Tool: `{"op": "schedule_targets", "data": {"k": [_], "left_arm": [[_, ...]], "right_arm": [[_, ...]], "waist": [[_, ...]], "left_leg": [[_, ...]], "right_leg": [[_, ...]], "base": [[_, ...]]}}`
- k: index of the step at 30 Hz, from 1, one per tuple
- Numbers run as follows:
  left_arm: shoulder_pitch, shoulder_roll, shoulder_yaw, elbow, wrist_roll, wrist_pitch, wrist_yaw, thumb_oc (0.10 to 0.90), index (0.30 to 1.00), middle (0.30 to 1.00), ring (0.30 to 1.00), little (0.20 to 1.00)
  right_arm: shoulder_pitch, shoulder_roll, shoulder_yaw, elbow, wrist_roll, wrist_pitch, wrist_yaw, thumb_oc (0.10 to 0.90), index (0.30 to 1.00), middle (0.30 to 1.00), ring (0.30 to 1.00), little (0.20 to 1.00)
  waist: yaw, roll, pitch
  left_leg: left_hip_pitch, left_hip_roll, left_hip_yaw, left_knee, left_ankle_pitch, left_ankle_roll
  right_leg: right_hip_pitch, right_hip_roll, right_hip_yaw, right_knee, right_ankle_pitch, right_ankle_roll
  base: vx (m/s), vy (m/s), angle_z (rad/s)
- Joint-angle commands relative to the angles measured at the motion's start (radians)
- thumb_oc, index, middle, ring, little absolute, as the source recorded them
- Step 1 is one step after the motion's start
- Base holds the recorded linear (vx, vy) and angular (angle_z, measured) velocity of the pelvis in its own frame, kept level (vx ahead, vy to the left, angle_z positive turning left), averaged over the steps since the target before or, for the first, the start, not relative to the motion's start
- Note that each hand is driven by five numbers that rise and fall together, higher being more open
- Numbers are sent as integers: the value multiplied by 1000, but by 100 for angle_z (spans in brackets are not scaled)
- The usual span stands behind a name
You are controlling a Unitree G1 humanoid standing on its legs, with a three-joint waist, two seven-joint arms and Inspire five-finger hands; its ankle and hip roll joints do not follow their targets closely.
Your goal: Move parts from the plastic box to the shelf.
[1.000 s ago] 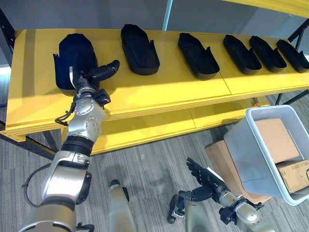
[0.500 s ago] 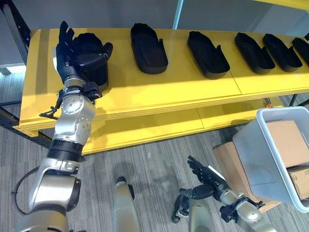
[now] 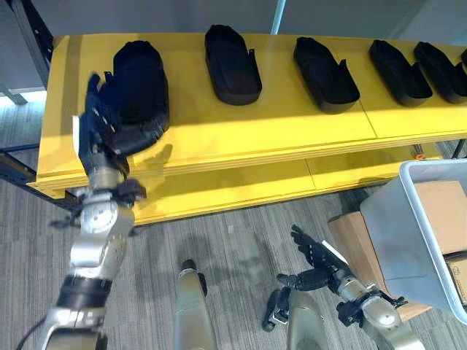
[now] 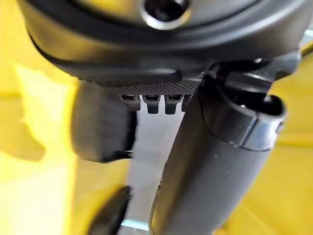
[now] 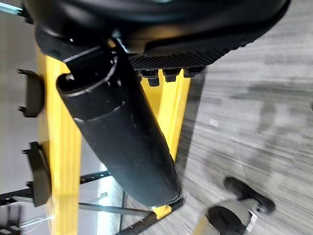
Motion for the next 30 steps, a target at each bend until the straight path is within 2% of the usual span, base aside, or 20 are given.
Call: {"op": "schedule_targets", "data": {"k": [1,2,3,6,11,17,18,20,23,27,28,30], "left_arm": [[-74,20,17,-111,147,-112,-64,900,1000,1000,1000,1000],[-47,12,18,-130,164,-112,-74,900,1000,1000,1000,1000],[15,-6,20,-173,244,-112,-92,900,1000,1000,1000,1000],[61,-11,17,-197,303,-116,-110,900,1000,1000,1000,1000],[155,-69,8,-248,332,-136,-144,900,1000,1000,1000,1000],[273,-109,20,-276,286,-146,-187,900,1000,1000,1000,1000],[309,-105,17,-292,280,-145,-212,900,1000,1000,1000,1000],[322,-95,18,-309,299,-144,-218,900,1000,1000,1000,1000],[438,-85,-11,-357,185,-149,-278,900,1000,1000,1000,1000],[480,-82,-16,-362,144,-144,-296,900,1000,1000,1000,1000],[506,-80,-20,-361,125,-137,-305,900,1000,1000,1000,1000],[525,-79,-25,-365,103,-133,-315,900,1000,1000,1000,1000]], "right_arm": [[-54,-2,-64,-77,-19,-117,-24,900,1000,1000,1000,1000],[-60,2,-68,-77,-25,-118,-27,900,1000,1000,1000,1000],[-75,8,-78,-72,-44,-125,-38,900,1000,1000,1000,1000],[-90,7,-86,-72,-52,-136,-44,900,1000,1000,1000,1000],[-117,14,-110,-73,-97,-152,-69,900,1000,1000,1000,1000],[-188,-17,-156,-93,-247,-168,-142,900,1000,1000,1000,1000],[-243,-39,-159,-83,-325,-161,-172,900,1000,1000,1000,1000],[-282,-52,-163,-78,-363,-160,-195,900,1000,1000,1000,1000],[-503,-105,-104,8,-500,-140,-287,900,1000,1000,1000,1000],[-594,-138,-69,46,-560,-130,-316,900,1000,1000,1000,1000],[-675,-186,-21,92,-611,-118,-315,900,1000,1000,1000,1000],[-710,-205,-6,107,-619,-112,-323,900,1000,1000,1000,1000]], "waist": [[1,37,-67],[4,38,-67],[11,41,-68],[16,42,-69],[24,44,-76],[46,39,-78],[60,36,-78],[67,33,-80],[120,24,-75],[142,19,-73],[160,15,-68],[171,11,-67]], "left_leg": [[76,64,-59,34,-64,-29],[85,63,-58,29,-64,-29],[110,59,-56,19,-64,-28],[131,56,-52,9,-64,-28],[180,49,-47,-31,-52,-27],[216,45,-43,-57,-50,-21],[230,46,-43,-57,-59,-19],[232,44,-43,-64,-55,-17],[241,33,-46,-71,-56,-10],[236,26,-51,-78,-48,-5],[232,21,-55,-76,-49,-4],[227,17,-58,-76,-47,-2]], "right_leg": [[30,-4,90,-171,181,47],[40,-6,88,-174,181,47],[68,-12,82,-185,179,49],[90,-14,80,-194,180,51],[145,-18,65,-228,186,57],[190,-18,55,-260,191,65],[202,-19,55,-263,186,68],[207,-18,53,-270,191,69],[239,-15,40,-288,196,74],[244,-14,30,-299,206,74],[247,-14,26,-297,204,74],[246,-15,22,-297,207,74]], "base": [[0,0,0],[30,14,4],[24,10,6],[36,8,12],[34,3,9],[29,-4,2],[26,-4,5],[24,-8,7],[8,-9,10],[-16,-3,17],[-13,-3,10],[-21,-5,10]]}}
